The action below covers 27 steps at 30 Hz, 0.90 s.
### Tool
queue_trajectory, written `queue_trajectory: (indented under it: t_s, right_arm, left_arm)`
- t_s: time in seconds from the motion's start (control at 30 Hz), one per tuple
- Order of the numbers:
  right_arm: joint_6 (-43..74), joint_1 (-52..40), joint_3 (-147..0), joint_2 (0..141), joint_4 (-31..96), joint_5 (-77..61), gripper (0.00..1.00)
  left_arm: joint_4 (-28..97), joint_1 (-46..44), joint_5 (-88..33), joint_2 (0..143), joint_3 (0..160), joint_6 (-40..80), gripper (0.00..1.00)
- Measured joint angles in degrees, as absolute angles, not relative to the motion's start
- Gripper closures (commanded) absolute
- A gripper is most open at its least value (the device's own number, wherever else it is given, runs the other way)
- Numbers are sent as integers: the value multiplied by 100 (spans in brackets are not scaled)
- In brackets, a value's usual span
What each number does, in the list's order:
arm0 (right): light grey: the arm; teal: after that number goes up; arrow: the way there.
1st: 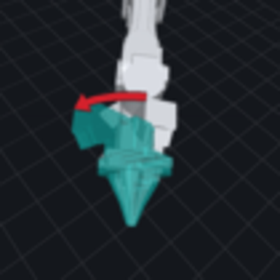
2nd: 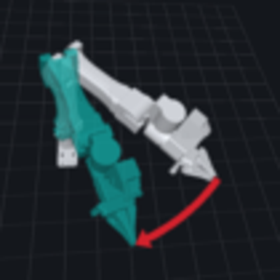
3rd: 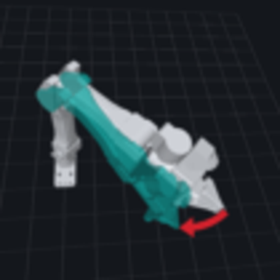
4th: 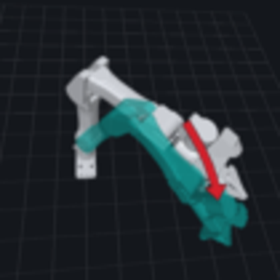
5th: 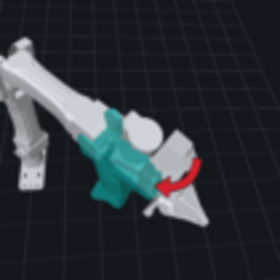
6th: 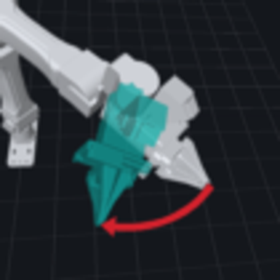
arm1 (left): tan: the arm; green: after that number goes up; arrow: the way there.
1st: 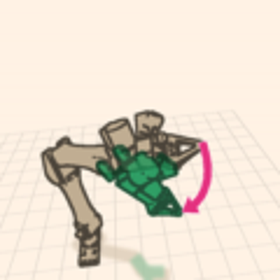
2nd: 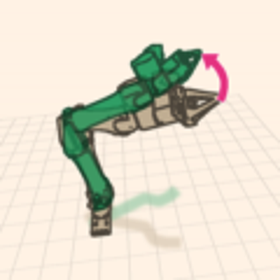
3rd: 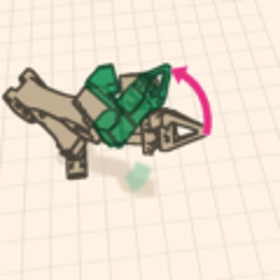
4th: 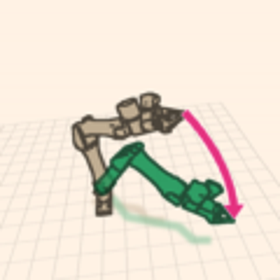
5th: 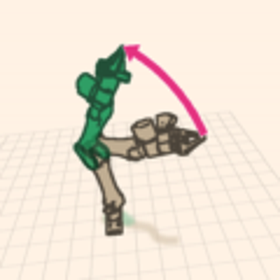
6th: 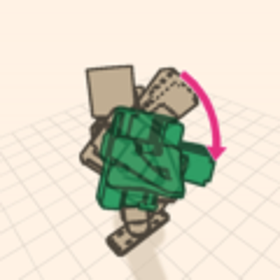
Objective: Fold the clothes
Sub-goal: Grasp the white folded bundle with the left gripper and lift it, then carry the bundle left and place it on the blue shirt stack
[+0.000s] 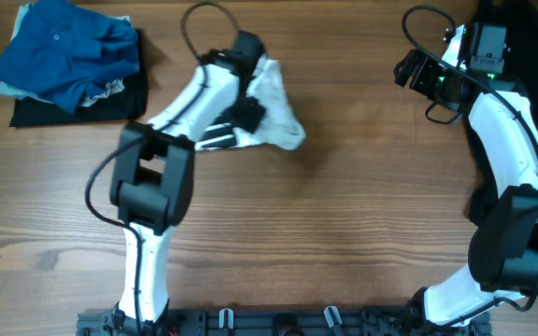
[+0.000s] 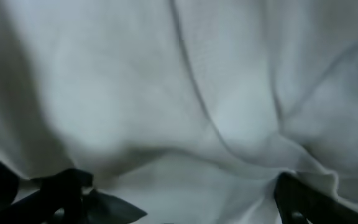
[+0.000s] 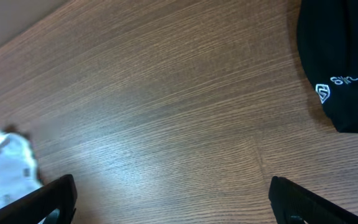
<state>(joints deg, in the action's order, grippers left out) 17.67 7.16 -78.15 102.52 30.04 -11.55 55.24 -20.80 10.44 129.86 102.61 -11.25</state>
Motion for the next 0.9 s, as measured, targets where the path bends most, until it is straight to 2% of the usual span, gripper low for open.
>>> queue_trajectory:
  t_s: [0.1, 0.23, 0.37, 0.5, 0.7, 0.9]
  right_arm:
    - [1767, 716, -7815, 10252, 3002, -1157, 0]
    - [1767, 716, -7815, 10252, 2954, -1221, 0]
    - [1767, 716, -7815, 10252, 2952, -1262, 0]
    - [1765, 716, -7815, 10252, 2934, -1267, 0]
    - [1767, 716, -7815, 10252, 2936, -1271, 0]
    - [1767, 716, -7815, 10252, 2934, -1313, 1]
  left_arm:
    - [5802, -1662, 1686, 12988, 10259, -1562, 0]
    - [5813, -1887, 2010, 12868, 10265, -1581, 0]
    - [5389, -2530, 1153, 12156, 10473, -110, 0]
    - [4735, -2790, 589, 12189, 10549, 1317, 0]
    - [4488, -2687, 1354, 13216, 10549, 2532, 1]
    - [4873, -2401, 2016, 13257, 10549, 2912, 1]
